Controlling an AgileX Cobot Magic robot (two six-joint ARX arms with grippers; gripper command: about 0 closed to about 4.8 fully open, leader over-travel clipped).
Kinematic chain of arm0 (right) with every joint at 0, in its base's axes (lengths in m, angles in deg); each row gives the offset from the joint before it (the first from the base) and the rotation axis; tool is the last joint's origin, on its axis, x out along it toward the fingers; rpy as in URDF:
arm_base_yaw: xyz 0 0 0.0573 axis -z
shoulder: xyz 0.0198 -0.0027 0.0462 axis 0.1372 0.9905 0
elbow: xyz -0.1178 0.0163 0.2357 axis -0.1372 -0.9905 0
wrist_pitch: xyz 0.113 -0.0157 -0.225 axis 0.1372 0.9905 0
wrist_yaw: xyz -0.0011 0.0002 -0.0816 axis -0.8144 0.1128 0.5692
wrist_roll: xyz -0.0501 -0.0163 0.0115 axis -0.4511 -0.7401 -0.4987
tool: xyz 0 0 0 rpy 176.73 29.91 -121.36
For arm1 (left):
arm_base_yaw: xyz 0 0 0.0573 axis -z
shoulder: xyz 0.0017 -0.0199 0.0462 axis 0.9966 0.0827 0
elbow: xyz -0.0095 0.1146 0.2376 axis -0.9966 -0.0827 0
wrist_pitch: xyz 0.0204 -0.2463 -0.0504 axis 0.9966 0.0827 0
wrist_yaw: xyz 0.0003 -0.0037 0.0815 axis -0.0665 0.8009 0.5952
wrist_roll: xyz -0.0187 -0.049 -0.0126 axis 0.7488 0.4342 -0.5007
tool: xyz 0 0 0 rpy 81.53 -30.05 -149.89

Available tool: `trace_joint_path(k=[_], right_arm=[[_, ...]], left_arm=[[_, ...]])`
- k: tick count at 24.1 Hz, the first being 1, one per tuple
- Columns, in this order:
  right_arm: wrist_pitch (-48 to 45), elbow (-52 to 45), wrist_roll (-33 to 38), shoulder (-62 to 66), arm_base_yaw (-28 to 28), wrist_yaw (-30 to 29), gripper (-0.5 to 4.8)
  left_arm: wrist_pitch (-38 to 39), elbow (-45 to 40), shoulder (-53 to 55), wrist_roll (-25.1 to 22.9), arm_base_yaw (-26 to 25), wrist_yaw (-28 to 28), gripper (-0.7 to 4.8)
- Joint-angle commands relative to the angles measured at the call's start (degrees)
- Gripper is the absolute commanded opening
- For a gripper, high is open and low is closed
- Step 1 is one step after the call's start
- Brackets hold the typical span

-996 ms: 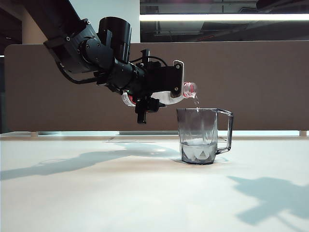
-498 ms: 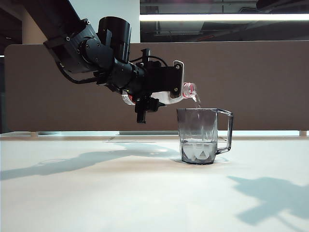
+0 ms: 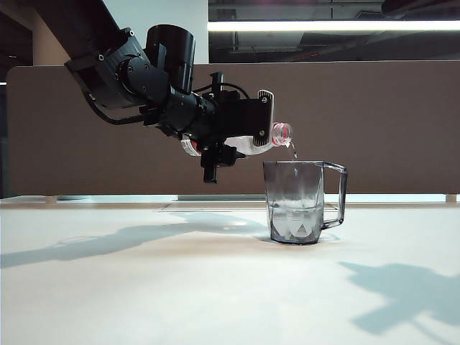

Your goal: Pick up the mineral water bottle with the left hand on the table and pour water into the mug until it's half full.

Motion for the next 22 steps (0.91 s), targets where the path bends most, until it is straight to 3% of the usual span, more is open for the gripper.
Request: trace_joint_path(k=[1, 13, 22], right_arm=[[-1.03, 0.35, -0.15, -0.15, 0.04, 0.11, -0.01], [-1.03, 0.35, -0.15, -0.15, 0.07, 0.11, -0.02], [-1.05, 0.35, -0.15, -0.15, 0.09, 0.11, -0.01]], left_arm=[[-2.91, 0.35, -0.63, -0.24, 0.11, -0.2, 2.41], [-2.86, 0.35, -0.63, -0.13, 0.13, -0.2, 2.41], [-2.4, 0.35, -0.63, 5.77, 0.46, -0.2, 2.41]])
